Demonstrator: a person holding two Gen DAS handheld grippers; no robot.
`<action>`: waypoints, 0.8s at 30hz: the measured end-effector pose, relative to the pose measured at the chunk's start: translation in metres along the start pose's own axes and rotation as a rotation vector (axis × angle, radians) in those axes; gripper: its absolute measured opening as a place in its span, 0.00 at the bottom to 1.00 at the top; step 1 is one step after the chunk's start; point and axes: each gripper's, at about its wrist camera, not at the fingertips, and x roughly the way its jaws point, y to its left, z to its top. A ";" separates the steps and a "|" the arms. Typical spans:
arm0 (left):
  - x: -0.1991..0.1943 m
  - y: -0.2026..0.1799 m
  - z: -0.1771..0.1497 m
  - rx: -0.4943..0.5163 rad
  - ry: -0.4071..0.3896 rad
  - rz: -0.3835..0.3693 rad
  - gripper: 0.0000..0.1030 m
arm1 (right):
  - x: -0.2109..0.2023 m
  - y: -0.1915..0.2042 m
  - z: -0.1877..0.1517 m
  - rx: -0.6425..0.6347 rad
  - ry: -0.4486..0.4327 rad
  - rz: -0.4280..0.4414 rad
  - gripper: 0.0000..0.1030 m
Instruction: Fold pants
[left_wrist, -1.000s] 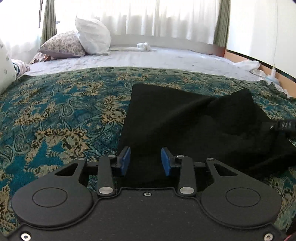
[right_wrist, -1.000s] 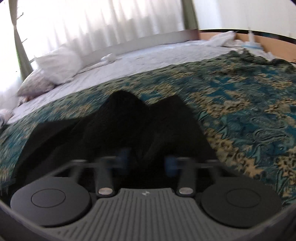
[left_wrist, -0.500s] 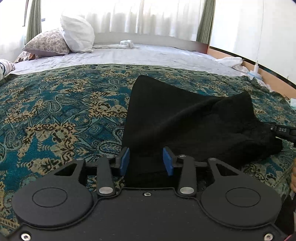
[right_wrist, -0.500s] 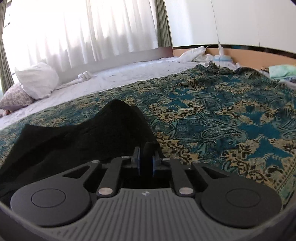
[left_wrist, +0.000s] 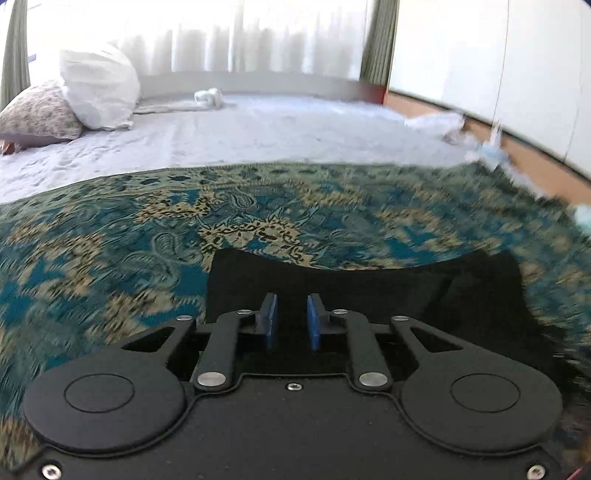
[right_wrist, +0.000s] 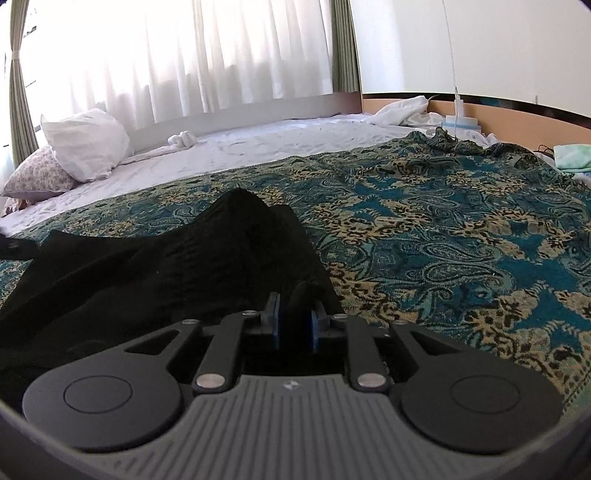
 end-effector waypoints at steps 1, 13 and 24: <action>0.014 0.001 0.002 0.008 0.019 0.030 0.12 | 0.000 0.000 0.001 -0.003 0.002 0.002 0.25; 0.049 0.030 -0.006 -0.078 -0.007 0.067 0.02 | 0.000 0.007 0.069 -0.001 -0.048 0.095 0.80; 0.055 0.046 -0.012 -0.180 -0.028 0.036 0.04 | 0.074 0.036 0.068 -0.050 0.051 0.076 0.23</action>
